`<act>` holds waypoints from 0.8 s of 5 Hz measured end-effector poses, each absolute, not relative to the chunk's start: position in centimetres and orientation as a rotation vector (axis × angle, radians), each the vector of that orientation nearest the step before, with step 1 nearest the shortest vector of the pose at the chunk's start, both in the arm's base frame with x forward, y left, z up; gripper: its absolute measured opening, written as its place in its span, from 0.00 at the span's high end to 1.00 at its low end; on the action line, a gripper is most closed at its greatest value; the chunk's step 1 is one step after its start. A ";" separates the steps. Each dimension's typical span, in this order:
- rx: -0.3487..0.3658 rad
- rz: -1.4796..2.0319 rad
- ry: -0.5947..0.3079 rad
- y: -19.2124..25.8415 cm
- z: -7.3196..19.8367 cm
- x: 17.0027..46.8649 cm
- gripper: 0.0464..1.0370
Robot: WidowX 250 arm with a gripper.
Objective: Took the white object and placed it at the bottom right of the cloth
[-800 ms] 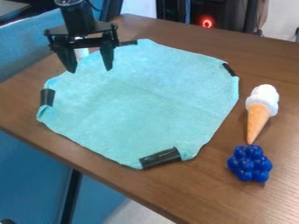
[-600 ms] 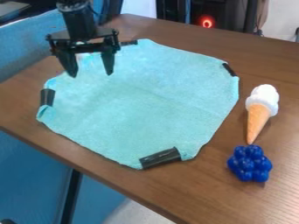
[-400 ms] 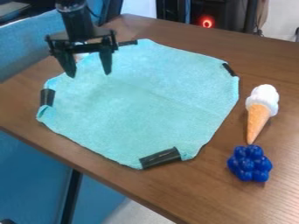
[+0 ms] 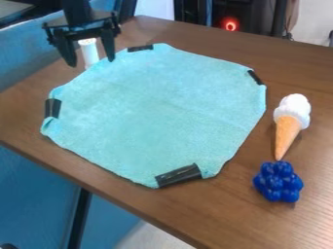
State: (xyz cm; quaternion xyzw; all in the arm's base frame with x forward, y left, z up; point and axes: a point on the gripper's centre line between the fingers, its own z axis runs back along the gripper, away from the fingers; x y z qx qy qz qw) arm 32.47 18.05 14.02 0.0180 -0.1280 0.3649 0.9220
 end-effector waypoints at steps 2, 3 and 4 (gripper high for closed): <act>0.047 0.838 -0.272 21.0 14.0 35.3 0.04; 0.061 0.875 -0.269 22.6 13.9 36.3 0.04; 0.074 0.911 -0.250 23.9 13.3 37.2 0.04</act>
